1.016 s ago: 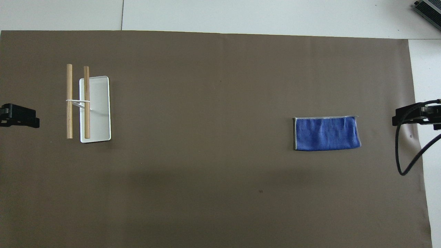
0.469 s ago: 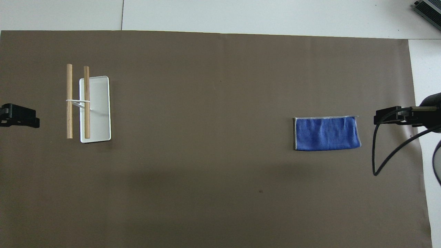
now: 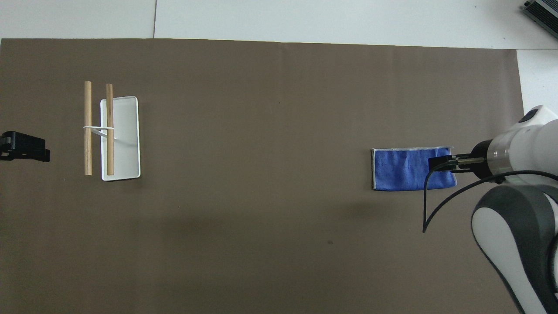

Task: Right arm passes towel to left arm to hang
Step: 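Reach the right gripper down to the blue towel's edge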

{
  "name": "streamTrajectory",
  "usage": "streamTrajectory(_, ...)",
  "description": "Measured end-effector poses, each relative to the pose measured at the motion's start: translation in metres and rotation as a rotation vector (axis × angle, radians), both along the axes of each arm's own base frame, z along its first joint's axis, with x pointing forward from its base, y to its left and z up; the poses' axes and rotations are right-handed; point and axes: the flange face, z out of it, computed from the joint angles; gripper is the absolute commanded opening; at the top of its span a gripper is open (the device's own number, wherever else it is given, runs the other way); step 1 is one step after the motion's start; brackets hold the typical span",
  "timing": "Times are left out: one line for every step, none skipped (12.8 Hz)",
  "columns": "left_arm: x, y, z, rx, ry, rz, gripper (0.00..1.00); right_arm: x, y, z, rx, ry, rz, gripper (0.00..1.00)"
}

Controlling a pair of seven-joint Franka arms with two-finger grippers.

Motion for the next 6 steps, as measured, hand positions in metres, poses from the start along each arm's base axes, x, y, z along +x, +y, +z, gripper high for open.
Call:
streamTrajectory(0.000,0.000,0.000,0.000,0.000,0.000,1.00,-0.001,-0.002,-0.018,0.000,0.000,-0.005,1.00)
streamTrajectory(0.000,0.000,0.000,0.000,0.000,0.000,1.00,-0.001,-0.008,-0.037,-0.001,0.002,-0.015,1.00)
streamTrajectory(0.000,0.000,0.000,0.000,0.000,0.000,1.00,-0.001,-0.014,-0.054,-0.003,0.007,-0.028,1.00)
streamTrajectory(0.000,0.000,0.000,0.000,0.000,0.000,1.00,0.001,-0.019,-0.069,-0.006,0.015,-0.038,1.00)
streamTrajectory(0.000,0.000,0.000,0.000,0.000,0.000,1.00,0.005,-0.023,-0.082,-0.010,0.021,-0.046,1.00)
streamTrajectory(0.000,0.000,0.000,0.000,0.000,0.000,1.00,0.009,-0.026,-0.094,-0.013,0.020,-0.051,1.00)
